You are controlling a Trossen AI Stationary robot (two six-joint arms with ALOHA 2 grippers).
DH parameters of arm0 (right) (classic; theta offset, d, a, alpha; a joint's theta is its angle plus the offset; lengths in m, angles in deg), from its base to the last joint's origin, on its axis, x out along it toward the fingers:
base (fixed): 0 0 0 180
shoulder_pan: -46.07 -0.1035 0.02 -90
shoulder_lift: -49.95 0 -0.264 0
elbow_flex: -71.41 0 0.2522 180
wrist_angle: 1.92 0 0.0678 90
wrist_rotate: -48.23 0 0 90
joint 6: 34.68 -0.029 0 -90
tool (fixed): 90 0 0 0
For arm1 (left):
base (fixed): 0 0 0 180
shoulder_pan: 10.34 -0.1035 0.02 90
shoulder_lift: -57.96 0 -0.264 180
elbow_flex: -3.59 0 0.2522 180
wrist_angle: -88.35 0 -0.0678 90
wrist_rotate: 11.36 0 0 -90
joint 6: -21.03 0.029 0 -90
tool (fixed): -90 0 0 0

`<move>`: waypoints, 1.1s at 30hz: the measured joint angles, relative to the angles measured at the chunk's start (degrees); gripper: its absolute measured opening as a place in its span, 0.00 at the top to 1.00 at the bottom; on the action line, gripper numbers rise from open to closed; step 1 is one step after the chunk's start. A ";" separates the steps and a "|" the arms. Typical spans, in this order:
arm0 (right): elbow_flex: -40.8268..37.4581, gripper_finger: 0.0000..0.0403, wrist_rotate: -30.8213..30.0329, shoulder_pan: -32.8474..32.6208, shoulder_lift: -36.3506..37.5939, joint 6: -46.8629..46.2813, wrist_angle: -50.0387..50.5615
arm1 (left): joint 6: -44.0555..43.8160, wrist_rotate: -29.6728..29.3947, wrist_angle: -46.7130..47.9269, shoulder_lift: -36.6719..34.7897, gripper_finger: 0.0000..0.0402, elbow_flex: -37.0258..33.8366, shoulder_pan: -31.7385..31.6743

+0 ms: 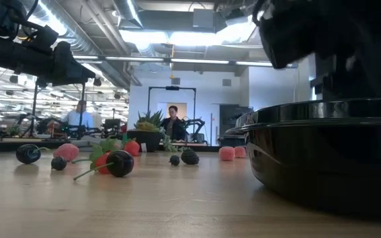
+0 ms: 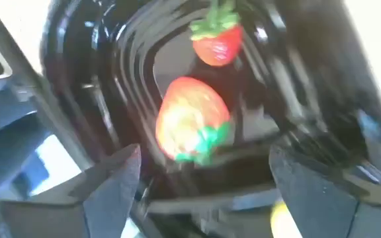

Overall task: Pick and placing Produce into tupperware
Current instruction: Put the pink peach into the black bin

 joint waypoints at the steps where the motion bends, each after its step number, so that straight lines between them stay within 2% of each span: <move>1: 1.26 0.16 1.19 1.15 0.77 -0.14 2.68 | 0.00 0.00 0.01 0.00 0.45 0.00 0.00; 5: 7.07 0.16 -0.44 5.98 3.86 3.20 9.50 | 0.00 0.00 0.01 0.00 0.45 0.00 0.00; 9: 12.67 0.16 -9.84 11.51 5.76 10.57 11.90 | -0.01 0.00 0.00 0.00 0.45 -0.01 -0.01; 11: 15.51 0.16 -14.64 14.30 5.89 10.75 13.45 | 0.00 0.00 0.00 0.00 0.45 0.00 -0.02; 13: 17.51 0.16 -17.57 17.17 5.89 13.83 14.17 | 0.00 0.00 0.00 0.00 0.45 0.00 -0.02; 17: 17.73 0.16 -18.00 22.57 5.84 19.32 12.75 | -0.01 0.00 0.00 0.00 0.45 -0.01 0.00; 24: 12.43 0.16 -18.01 29.21 2.41 19.85 10.96 | -0.01 0.00 0.00 0.00 0.45 -0.01 -0.01; 28: 9.30 0.16 -17.99 30.43 -1.13 23.83 4.85 | 0.00 0.00 0.00 0.00 0.45 -0.02 0.00; 33: 9.09 0.16 -17.25 30.78 -4.72 24.13 4.45 | 0.00 0.00 0.00 0.00 0.45 -0.01 0.00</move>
